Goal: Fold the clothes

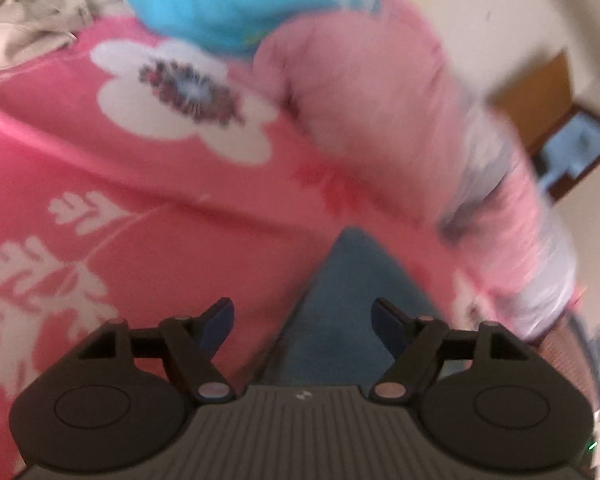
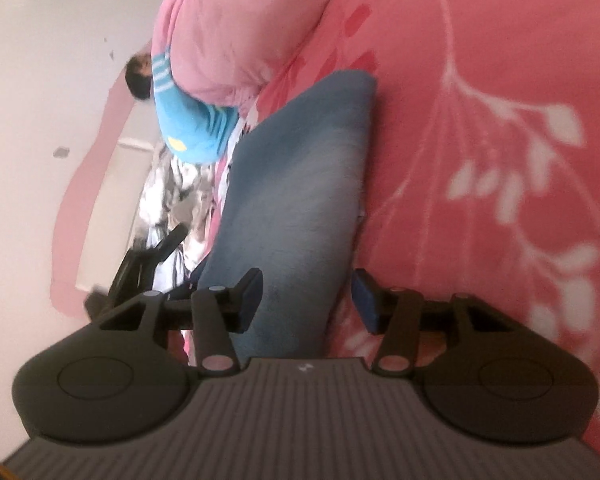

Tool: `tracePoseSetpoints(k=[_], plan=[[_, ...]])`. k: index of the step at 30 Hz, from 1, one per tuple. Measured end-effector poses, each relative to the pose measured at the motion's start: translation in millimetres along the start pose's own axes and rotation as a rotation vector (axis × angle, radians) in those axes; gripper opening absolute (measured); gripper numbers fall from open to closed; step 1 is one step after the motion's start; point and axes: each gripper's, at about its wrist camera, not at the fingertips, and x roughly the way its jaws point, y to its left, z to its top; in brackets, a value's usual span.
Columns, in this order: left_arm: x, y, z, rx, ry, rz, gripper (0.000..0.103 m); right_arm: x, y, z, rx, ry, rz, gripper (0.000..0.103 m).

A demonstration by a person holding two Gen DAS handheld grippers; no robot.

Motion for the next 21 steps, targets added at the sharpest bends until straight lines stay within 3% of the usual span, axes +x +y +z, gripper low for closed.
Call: tracePoseSetpoints(k=[5, 12, 16, 19, 21], plan=[[20.0, 0.8, 1.9, 0.042, 0.095, -0.026, 0.079, 15.7, 1.5, 9.7, -0.005, 0.013, 0.013, 0.049], [21.2, -0.5, 9.5, 0.030, 0.141, -0.011, 0.079, 17.4, -5.5, 14.5, 0.028, 0.020, 0.041, 0.040], [25.0, -15.5, 0.8, 0.102, 0.137, 0.032, 0.079, 18.2, -4.7, 14.9, 0.008, 0.027, 0.024, 0.040], [23.8, -20.5, -8.6, 0.080, 0.172, -0.023, 0.075, 21.6, -5.4, 17.7, -0.018, 0.025, 0.026, 0.036], [19.8, -24.0, -15.8, 0.083, 0.171, -0.019, 0.074, 21.4, -6.7, 19.8, -0.036, 0.029, 0.038, 0.031]])
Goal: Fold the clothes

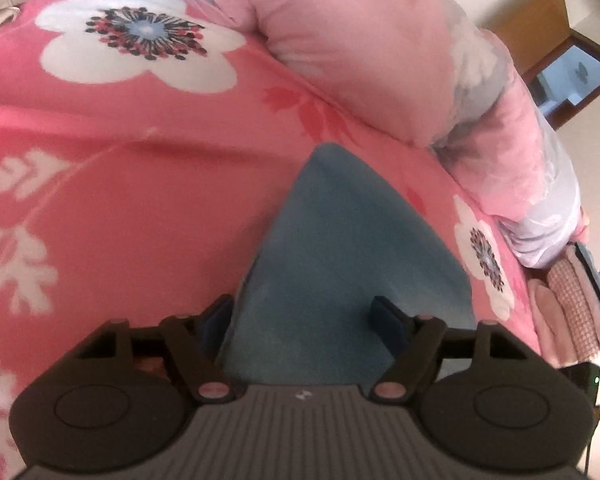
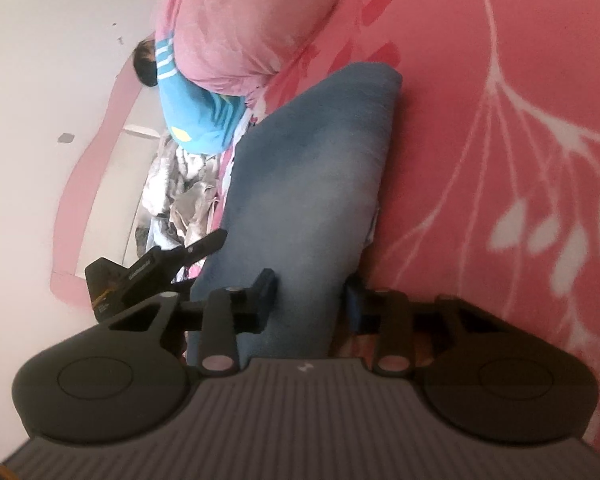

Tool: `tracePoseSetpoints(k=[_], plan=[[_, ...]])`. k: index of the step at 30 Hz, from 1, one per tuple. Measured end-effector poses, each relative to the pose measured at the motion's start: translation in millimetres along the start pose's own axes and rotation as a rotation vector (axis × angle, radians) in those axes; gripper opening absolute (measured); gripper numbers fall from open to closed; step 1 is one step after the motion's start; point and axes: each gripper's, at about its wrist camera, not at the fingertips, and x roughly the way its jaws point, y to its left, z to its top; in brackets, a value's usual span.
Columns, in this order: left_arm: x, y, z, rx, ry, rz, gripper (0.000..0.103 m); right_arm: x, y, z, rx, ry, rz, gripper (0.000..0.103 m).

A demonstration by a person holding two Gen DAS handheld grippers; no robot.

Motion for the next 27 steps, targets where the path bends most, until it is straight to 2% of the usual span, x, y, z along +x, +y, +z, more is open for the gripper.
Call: tracePoseSetpoints(k=[5, 10, 16, 18, 20, 23, 27], plan=[[-10.7, -1.8, -14.3, -0.063, -0.002, -0.020, 0.070, -2.0, -3.1, 12.2, -0.030, 0.048, 0.035, 0.026], [-19.4, -9.1, -39.6, -0.132, 0.014, -0.063, 0.070, -2.9, 1.5, 45.6, -0.099, 0.162, 0.036, 0.026], [-31.2, -34.6, -89.8, -0.128, 0.034, -0.130, 0.070, 11.9, 1.7, 98.2, -0.170, 0.307, 0.012, 0.027], [-31.8, -40.0, -102.8, -0.096, 0.014, -0.122, 0.070, 19.2, 5.7, 110.7, -0.209, 0.329, 0.004, 0.029], [-33.4, -42.0, -112.6, -0.072, -0.018, -0.120, 0.070, 31.4, 8.5, 114.8, -0.256, 0.361, -0.024, 0.035], [-42.5, -35.2, -116.3, -0.104, -0.059, -0.130, 0.070, 38.1, 9.4, 108.2, -0.302, 0.354, -0.037, 0.043], [-77.3, -35.4, -118.4, -0.042, -0.160, -0.059, 0.071, 15.0, 20.5, 97.7, -0.340, 0.263, -0.090, 0.048]])
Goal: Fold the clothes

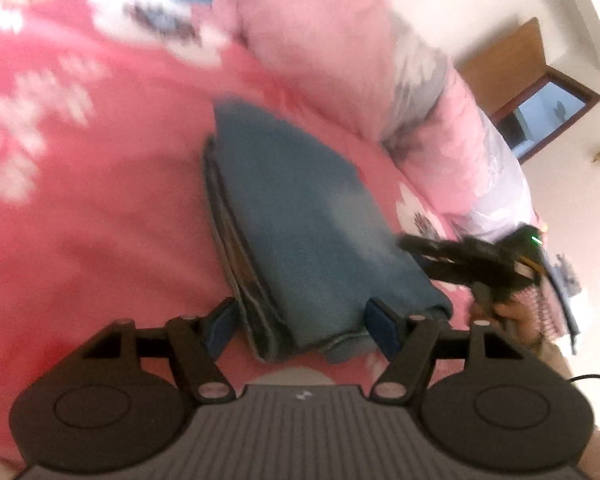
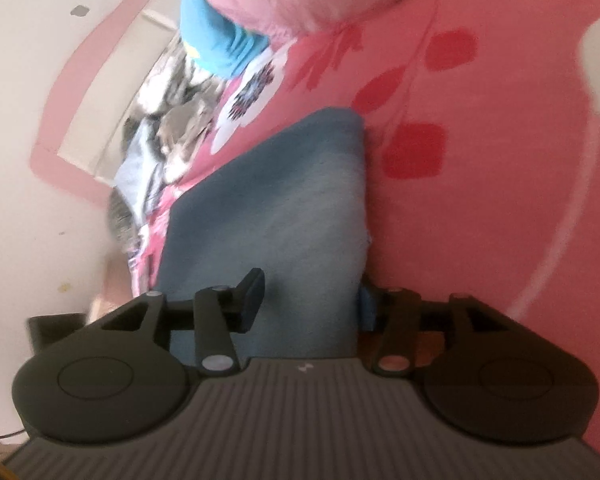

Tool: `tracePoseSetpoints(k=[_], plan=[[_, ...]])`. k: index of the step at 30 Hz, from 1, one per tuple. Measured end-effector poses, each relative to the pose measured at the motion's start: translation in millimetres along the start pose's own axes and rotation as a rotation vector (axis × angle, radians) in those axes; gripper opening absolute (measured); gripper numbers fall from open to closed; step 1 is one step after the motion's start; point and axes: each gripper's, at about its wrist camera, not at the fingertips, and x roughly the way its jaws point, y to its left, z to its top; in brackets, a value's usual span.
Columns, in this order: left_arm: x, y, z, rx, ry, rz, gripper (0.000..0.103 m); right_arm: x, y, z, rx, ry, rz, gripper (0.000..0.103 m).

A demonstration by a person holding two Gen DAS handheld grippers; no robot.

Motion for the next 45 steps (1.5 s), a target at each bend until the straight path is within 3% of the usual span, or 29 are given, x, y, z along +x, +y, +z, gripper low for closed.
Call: tracePoseSetpoints(k=[3, 6, 9, 11, 14, 17, 18, 20, 23, 26, 29, 31, 35, 40, 45], plan=[[-26.7, -2.8, 6.3, 0.048, -0.104, 0.033, 0.071, -39.9, 15.2, -16.1, -0.049, -0.140, -0.065, 0.051], [-34.1, -14.0, 22.6, 0.096, -0.204, 0.024, 0.070, -73.6, 29.0, -39.5, -0.040, -0.270, -0.028, 0.051], [-24.3, -32.8, 34.2, 0.171, -0.285, 0.027, 0.069, -77.0, 44.2, -62.6, -0.030, -0.314, 0.000, 0.045], [-6.1, -43.0, 34.7, 0.243, -0.271, 0.062, 0.059, -69.5, 54.5, -74.3, -0.039, -0.317, -0.013, 0.031], [24.9, -44.9, 29.6, 0.321, -0.215, 0.171, 0.049, -54.9, 60.9, -89.5, -0.030, -0.336, -0.032, 0.025], [41.2, -23.2, 25.3, 0.263, -0.176, 0.207, 0.035, -42.9, 42.8, -98.0, 0.056, -0.331, -0.032, 0.020], [37.2, -18.4, 23.8, 0.252, -0.186, 0.198, 0.035, -41.3, 37.3, -101.0, 0.089, -0.326, -0.024, 0.017], [26.7, -17.3, 22.0, 0.241, -0.199, 0.182, 0.039, -39.1, 27.0, -106.7, 0.152, -0.317, -0.011, 0.016], [10.1, -29.2, 18.2, 0.293, -0.242, 0.189, 0.045, -76.4, 39.5, -113.4, 0.119, -0.394, -0.023, 0.020], [-1.1, -57.4, 15.4, 0.421, -0.240, 0.148, 0.054, -111.8, 42.6, -123.7, 0.117, -0.446, -0.043, 0.020], [2.8, -93.8, 0.0, 0.602, -0.185, 0.080, 0.064, -120.9, 37.8, -137.6, 0.130, -0.441, -0.088, 0.020], [12.1, -118.3, -15.3, 0.737, -0.141, 0.049, 0.066, -114.2, 29.6, -144.4, 0.145, -0.423, -0.112, 0.020], [46.1, -150.0, -48.9, 0.980, -0.052, 0.092, 0.066, -97.5, 7.4, -152.1, 0.203, -0.420, -0.111, 0.020], [78.2, -162.0, -67.0, 1.081, 0.031, 0.166, 0.066, -88.9, -10.7, -154.0, 0.231, -0.418, -0.068, 0.020], [96.0, -164.8, -74.2, 1.158, 0.056, 0.209, 0.066, -84.1, -21.9, -156.1, 0.229, -0.428, -0.017, 0.019]])
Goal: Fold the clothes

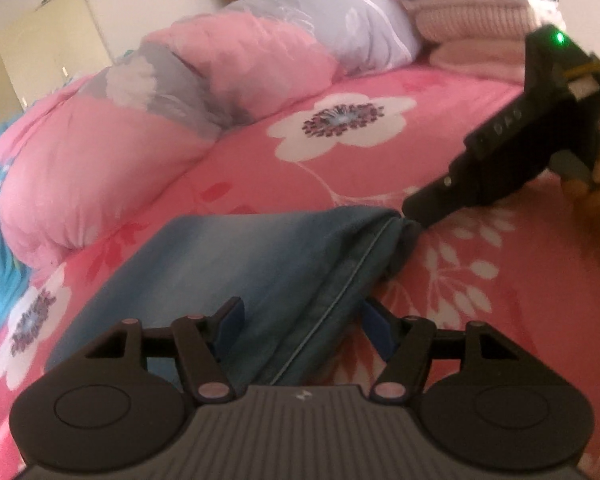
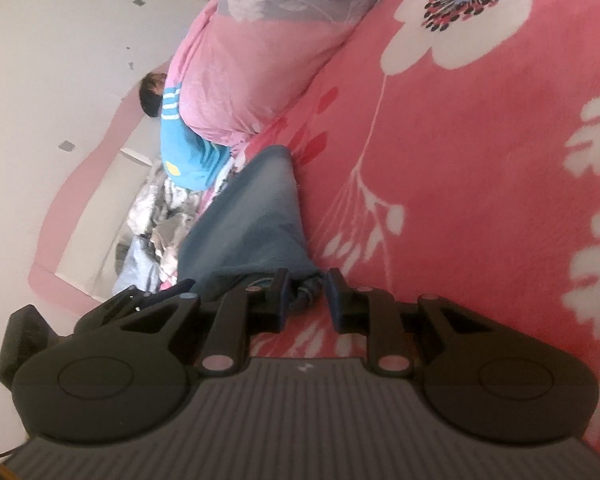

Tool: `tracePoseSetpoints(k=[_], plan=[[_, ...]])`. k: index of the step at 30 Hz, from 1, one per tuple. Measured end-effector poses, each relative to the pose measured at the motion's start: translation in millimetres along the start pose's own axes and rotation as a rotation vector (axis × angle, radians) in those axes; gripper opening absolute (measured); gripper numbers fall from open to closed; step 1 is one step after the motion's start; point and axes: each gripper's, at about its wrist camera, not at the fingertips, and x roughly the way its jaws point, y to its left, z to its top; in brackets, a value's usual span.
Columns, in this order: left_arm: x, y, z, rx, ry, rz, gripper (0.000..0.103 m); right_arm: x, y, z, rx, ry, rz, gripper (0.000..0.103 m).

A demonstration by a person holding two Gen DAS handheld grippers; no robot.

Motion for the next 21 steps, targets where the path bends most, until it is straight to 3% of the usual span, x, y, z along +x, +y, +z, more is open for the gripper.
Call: tracePoseSetpoints(k=[3, 4, 6, 10, 19, 21], plan=[[8.4, -3.8, 2.6, 0.018, 0.012, 0.017, 0.064, 0.2, -4.8, 0.7, 0.013, -0.010, 0.033, 0.017], [9.1, -3.0, 3.8, 0.009, 0.011, 0.023, 0.058, 0.4, -6.1, 0.9, 0.016, -0.012, 0.040, 0.016], [6.9, 4.5, 6.6, -0.048, 0.001, 0.015, 0.053, 0.3, -8.1, 0.9, 0.020, -0.018, 0.055, 0.016], [6.5, 18.6, 11.2, -0.143, -0.015, -0.005, 0.052, -0.5, -13.5, 1.3, 0.038, -0.034, 0.088, 0.016], [20.7, 1.2, 17.7, -0.090, -0.017, -0.030, 0.052, -0.2, -19.6, 1.2, 0.062, -0.050, 0.131, 0.016], [21.6, 9.0, 19.9, -0.147, -0.026, -0.039, 0.036, -0.3, -20.2, 1.0, 0.065, -0.053, 0.137, 0.016]])
